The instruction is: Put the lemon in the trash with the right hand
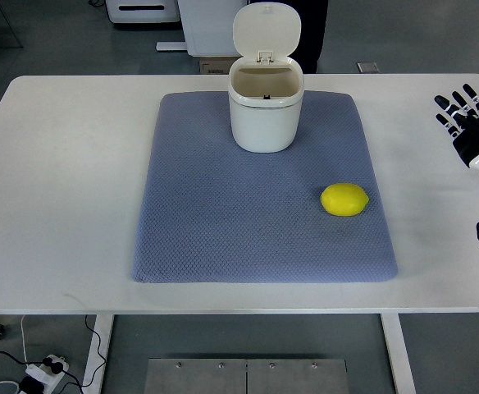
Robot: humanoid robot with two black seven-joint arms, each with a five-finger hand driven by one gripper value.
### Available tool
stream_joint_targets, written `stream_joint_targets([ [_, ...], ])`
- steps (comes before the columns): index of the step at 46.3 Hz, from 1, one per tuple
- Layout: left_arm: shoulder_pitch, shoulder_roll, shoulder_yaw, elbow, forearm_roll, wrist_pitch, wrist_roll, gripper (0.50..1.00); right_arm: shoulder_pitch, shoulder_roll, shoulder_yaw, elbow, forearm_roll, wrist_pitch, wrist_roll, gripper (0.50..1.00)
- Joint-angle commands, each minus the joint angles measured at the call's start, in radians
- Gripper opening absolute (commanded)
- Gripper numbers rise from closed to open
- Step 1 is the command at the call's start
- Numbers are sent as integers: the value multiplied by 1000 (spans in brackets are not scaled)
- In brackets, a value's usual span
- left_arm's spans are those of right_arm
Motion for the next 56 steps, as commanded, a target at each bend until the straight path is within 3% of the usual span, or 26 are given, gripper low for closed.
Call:
stream_joint_targets([
  [1, 0, 0, 0, 1, 0, 0, 0, 1000, 7, -13, -10, 1, 0, 0, 0, 1000],
  [22, 0, 0, 0, 1, 0, 0, 0, 1000, 124, -197, -207, 7, 34, 3, 0, 1000],
  [30, 0, 0, 0, -1, 0, 0, 0, 1000, 188, -284, -322, 8, 83, 49, -1, 1000],
  [44, 0, 0, 0, 1, 0, 0, 0, 1000, 435, -425, -775, 8, 118, 119, -9, 1000],
  [56, 0, 0, 0, -1, 0, 0, 0, 1000, 671, -467, -1152, 10, 118, 135, -6, 1000],
])
